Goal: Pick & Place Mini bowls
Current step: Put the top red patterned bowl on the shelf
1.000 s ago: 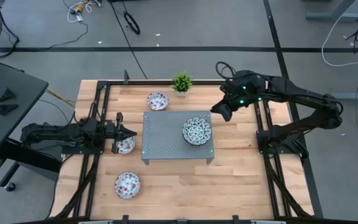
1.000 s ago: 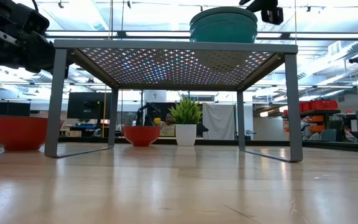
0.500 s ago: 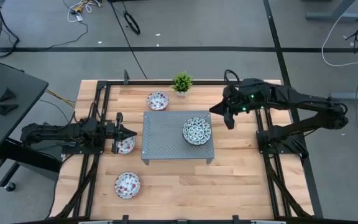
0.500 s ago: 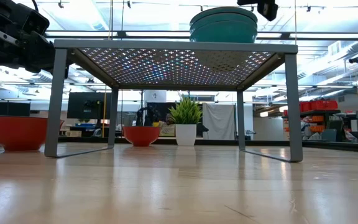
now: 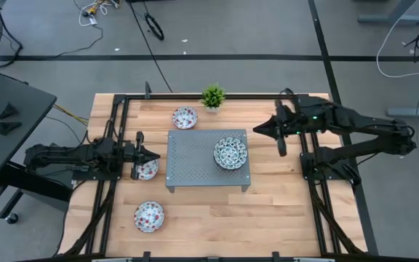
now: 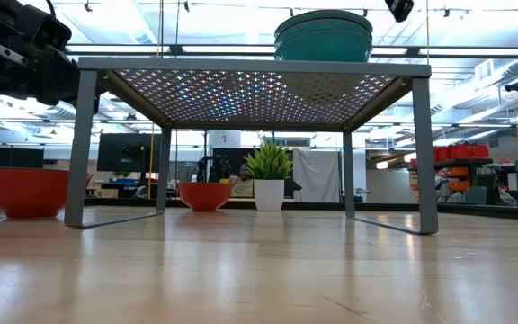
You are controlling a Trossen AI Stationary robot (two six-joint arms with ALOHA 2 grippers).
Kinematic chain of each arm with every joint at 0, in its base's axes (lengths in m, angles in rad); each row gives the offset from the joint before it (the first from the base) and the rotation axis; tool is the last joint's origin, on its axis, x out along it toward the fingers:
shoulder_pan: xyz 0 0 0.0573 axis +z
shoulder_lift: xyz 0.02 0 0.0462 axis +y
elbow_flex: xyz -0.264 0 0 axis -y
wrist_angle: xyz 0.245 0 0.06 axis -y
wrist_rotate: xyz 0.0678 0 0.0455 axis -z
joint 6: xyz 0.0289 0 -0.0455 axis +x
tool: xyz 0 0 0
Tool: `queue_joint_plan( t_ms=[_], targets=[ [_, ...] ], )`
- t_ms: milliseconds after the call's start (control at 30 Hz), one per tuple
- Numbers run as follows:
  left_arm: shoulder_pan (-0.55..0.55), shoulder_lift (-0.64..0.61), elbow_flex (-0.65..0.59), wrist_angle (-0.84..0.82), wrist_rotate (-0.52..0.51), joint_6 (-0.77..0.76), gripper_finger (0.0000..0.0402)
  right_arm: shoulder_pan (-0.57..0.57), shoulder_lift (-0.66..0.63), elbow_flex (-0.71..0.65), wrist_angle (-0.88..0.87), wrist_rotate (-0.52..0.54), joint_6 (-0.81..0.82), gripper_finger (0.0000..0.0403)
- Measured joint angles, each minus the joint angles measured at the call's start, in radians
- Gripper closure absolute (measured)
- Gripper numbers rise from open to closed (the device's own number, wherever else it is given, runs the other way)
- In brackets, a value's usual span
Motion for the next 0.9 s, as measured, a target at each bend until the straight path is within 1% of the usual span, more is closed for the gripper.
queue_joint_plan(
  t_ms=[300, 467, 667, 900],
  targets=[
    [0.0, 0.0, 0.0, 0.0, 0.0, 0.0, 0.0383, -0.002, -0.121, 0.0, -0.077, -0.024, 0.011, 0.0402],
    [0.0, 0.0, 0.0, 0.0, 0.0, 0.0, 0.0383, -0.002, -0.168, 0.002, -0.159, -0.03, 0.015, 0.0402],
    [0.0, 0.0, 0.0, 0.0, 0.0, 0.0, 0.0383, -0.002, -0.173, 0.075, -0.316, -0.03, 0.014, 0.0403],
    [0.0, 0.0, 0.0, 0.0, 0.0, 0.0, 0.0383, -0.002, -0.174, 0.16, -0.418, -0.03, 0.007, 0.0403]
  ],
)
